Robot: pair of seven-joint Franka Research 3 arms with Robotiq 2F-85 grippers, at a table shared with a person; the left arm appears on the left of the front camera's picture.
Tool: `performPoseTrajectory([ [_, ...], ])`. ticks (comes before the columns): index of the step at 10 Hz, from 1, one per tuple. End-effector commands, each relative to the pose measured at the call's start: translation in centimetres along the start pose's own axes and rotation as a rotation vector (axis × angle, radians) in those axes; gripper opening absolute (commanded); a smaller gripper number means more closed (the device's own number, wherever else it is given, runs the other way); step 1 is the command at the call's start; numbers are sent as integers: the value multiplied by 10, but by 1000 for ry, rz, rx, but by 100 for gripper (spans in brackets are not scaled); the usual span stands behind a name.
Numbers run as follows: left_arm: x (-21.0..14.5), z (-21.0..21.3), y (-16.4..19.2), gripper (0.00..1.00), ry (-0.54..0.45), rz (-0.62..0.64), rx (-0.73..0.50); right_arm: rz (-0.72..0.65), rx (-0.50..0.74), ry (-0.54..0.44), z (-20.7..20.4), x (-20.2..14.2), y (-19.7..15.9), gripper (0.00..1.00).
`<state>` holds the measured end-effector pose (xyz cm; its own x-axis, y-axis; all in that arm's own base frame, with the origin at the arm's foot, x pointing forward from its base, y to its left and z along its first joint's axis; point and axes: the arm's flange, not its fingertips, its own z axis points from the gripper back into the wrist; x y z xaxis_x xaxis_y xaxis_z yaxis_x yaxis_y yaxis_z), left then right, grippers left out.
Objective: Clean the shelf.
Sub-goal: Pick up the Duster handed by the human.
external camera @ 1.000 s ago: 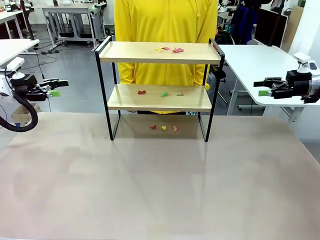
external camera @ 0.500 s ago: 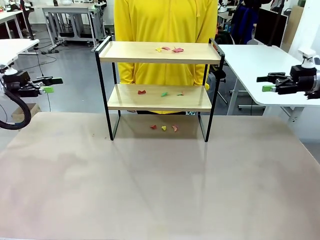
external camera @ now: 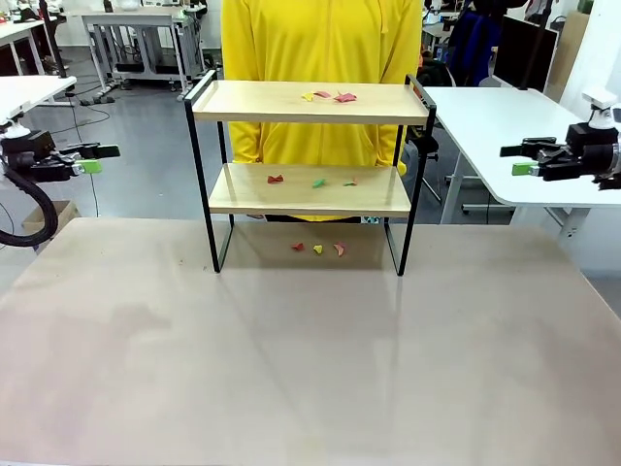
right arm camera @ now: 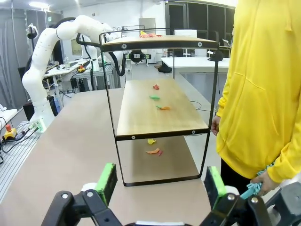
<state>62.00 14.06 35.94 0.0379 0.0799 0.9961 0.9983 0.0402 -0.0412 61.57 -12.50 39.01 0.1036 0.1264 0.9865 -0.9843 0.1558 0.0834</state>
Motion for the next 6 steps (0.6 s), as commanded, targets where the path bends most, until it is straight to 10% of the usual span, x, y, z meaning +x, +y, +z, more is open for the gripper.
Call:
performPoseTrajectory([
  [1,1,1,1,100,1,-5,-6,3,-15,2,1,1,-2,100],
  [6,1,1,1,100,1,-5,-6,3,-15,2,1,1,-2,100],
])
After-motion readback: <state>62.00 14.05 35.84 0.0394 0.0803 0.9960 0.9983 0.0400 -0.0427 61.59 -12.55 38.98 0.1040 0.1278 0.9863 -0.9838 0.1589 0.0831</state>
